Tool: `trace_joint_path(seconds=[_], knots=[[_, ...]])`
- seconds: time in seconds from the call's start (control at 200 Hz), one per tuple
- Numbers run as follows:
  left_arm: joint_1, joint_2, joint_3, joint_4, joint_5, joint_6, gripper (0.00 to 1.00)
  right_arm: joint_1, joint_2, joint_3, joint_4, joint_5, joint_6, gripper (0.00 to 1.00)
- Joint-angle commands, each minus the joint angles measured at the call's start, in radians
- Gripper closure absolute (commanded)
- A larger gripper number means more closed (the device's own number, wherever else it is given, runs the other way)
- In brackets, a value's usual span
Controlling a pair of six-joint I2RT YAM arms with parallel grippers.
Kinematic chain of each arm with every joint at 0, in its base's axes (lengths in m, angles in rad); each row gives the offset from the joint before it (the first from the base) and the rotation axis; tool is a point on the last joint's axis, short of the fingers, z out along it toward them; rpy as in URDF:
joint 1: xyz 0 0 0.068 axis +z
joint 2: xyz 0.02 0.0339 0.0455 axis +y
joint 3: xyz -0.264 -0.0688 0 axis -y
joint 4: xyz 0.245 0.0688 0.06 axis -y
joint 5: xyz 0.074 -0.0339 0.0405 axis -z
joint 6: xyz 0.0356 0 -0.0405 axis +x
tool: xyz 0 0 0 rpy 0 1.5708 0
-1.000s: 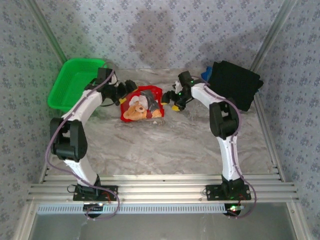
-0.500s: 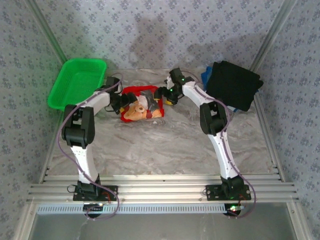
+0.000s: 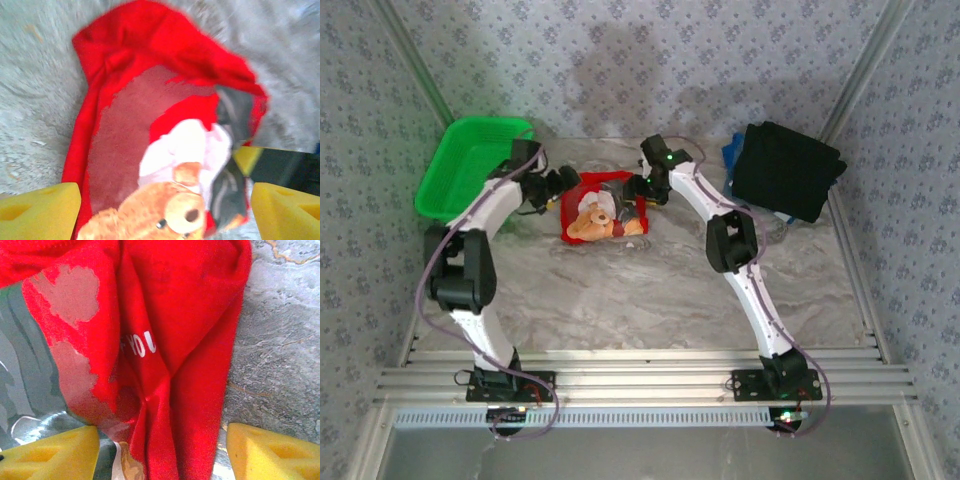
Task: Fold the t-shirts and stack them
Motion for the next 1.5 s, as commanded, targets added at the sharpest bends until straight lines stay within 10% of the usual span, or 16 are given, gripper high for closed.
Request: trace_joint_path(seconds=[0.0,0.27,0.765,1.494], knots=[[0.027,-0.152,-0.016,-0.047,-0.019,-0.015,0.11,0.087,0.099,0.046,-0.076,-0.004,-0.020,0.36],[0.043,-0.376,-0.095,-0.190,-0.083,0.040,0.11,0.127,0.124,0.081,-0.057,0.049,0.011,1.00],[0.100,-0.610,-0.276,-0.181,-0.087,0.113,0.09,-0.032,-0.443,-0.058,-0.022,0.543,-0.254,1.00],[0.099,-0.578,-0.266,-0.193,-0.137,0.137,0.09,-0.768,-0.901,-0.807,0.379,0.173,-0.090,1.00]])
